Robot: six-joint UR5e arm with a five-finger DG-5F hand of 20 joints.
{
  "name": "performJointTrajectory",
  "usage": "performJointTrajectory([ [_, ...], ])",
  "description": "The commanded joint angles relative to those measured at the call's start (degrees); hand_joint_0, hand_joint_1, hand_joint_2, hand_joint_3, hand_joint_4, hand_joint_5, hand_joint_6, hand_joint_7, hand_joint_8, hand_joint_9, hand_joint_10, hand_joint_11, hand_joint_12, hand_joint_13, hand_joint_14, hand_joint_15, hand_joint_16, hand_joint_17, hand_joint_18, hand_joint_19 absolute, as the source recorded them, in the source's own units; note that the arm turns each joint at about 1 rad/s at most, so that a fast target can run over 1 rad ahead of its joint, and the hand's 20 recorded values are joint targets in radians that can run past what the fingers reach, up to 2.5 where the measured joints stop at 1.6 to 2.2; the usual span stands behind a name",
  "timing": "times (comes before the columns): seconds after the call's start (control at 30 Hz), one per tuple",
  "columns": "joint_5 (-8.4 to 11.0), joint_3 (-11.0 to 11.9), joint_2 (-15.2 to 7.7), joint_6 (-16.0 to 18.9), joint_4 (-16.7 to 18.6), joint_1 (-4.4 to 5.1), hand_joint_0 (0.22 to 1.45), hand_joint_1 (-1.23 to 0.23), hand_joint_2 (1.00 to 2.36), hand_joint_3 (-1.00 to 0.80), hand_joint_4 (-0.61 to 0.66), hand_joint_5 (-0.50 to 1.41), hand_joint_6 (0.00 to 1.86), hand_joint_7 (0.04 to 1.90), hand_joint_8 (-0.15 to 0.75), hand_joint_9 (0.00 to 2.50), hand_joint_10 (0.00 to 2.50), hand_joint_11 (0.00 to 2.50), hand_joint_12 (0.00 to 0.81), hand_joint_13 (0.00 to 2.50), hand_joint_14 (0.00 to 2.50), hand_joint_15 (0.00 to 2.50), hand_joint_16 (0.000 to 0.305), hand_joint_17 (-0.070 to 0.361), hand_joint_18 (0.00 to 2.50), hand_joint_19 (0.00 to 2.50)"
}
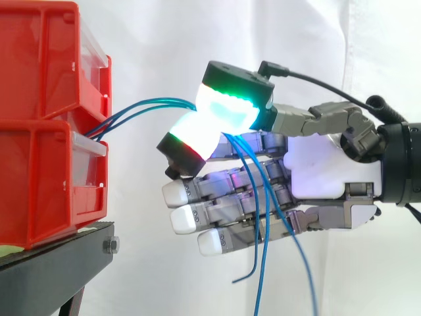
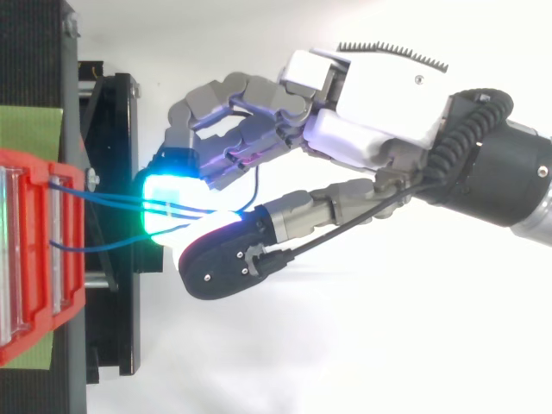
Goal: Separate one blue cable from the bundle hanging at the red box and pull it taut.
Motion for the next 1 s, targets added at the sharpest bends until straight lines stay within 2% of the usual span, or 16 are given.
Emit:
performJointTrajectory([
  [0.0, -0.15, 0.0, -0.6, 0.4, 0.5, 0.00, 0.76, -0.86, 1.01, -0.34, -0.01, -0.19, 0.94, 1.10, 0.342, 0.82, 0.01, 0.56, 0.353, 0.79, 0.01, 0.37, 0.040, 0.091, 0.71, 0.37],
  [0.1, -0.15, 0.0, -0.7, 0.9, 1.1, 0.00, 0.78, -0.89, 1.00, -0.50, 0.01, -0.19, 0.95, 1.01, 0.342, 0.85, 0.01, 0.59, 0.351, 0.81, 0.01, 0.38, 0.040, 0.091, 0.74, 0.37],
  [0.13, -0.15, 0.0, -0.7, 0.9, 1.1, 0.00, 0.77, -0.90, 1.00, -0.50, 0.03, -0.19, 0.95, 1.00, 0.342, 0.85, 0.01, 0.59, 0.349, 0.81, 0.01, 0.38, 0.041, 0.091, 0.75, 0.36],
  [0.27, -0.15, 0.0, -0.7, 0.9, 1.1, 0.09, 0.62, -0.90, 1.00, -0.50, 0.10, -0.18, 0.94, 0.92, 0.339, 0.86, 0.01, 0.60, 0.351, 0.81, 0.01, 0.40, 0.041, 0.092, 0.74, 0.39],
  [0.37, -0.24, 0.0, -0.7, 0.9, 1.1, 0.17, 0.53, -0.86, 1.00, -0.50, 0.12, -0.18, 0.91, 0.94, 0.358, 0.88, 0.01, 0.60, 0.365, 0.82, 0.01, 0.42, 0.044, 0.099, 0.75, 0.41],
  [0.4, -0.24, 0.0, -0.7, 0.9, 1.1, 0.17, 0.50, -0.80, 1.00, -0.50, 0.13, -0.18, 0.90, 0.93, 0.362, 0.89, 0.01, 0.60, 0.380, 0.83, 0.01, 0.42, 0.046, 0.104, 0.75, 0.41],
  [0.5, -0.24, 0.0, -0.7, 1.0, 1.0, 0.17, 0.52, -0.70, 1.00, -0.50, 0.12, -0.18, 0.89, 0.92, 0.371, 0.89, 0.01, 0.59, 0.380, 0.83, 0.01, 0.42, 0.046, 0.104, 0.74, 0.42],
  [0.67, -0.24, 0.0, -0.7, 0.9, 1.1, 0.17, 0.59, -0.64, 1.00, -0.48, 0.10, -0.18, 0.88, 0.96, 0.366, 0.90, 0.01, 0.59, 0.371, 0.82, 0.01, 0.43, 0.044, 0.099, 0.73, 0.46],
  [0.87, -0.24, 0.0, -0.7, 0.9, 1.1, 0.26, 0.64, -0.78, 1.02, -0.29, 0.08, -0.18, 0.90, 1.03, 0.364, 0.90, 0.01, 0.61, 0.378, 0.82, 0.01, 0.43, 0.045, 0.102, 0.74, 0.46],
  [0.93, -0.24, 0.0, -0.7, 0.9, 1.1, 0.26, 0.68, -0.87, 1.02, -0.29, 0.03, -0.18, 0.90, 1.11, 0.352, 0.88, 0.01, 0.62, 0.378, 0.82, 0.01, 0.43, 0.046, 0.102, 0.75, 0.45],
  [0.97, -0.24, 0.0, -0.7, 0.9, 1.1, 0.26, 0.70, -0.90, 1.01, -0.30, 0.03, -0.19, 0.92, 1.09, 0.354, 0.88, 0.02, 0.63, 0.374, 0.81, 0.01, 0.42, 0.046, 0.103, 0.75, 0.45],
])
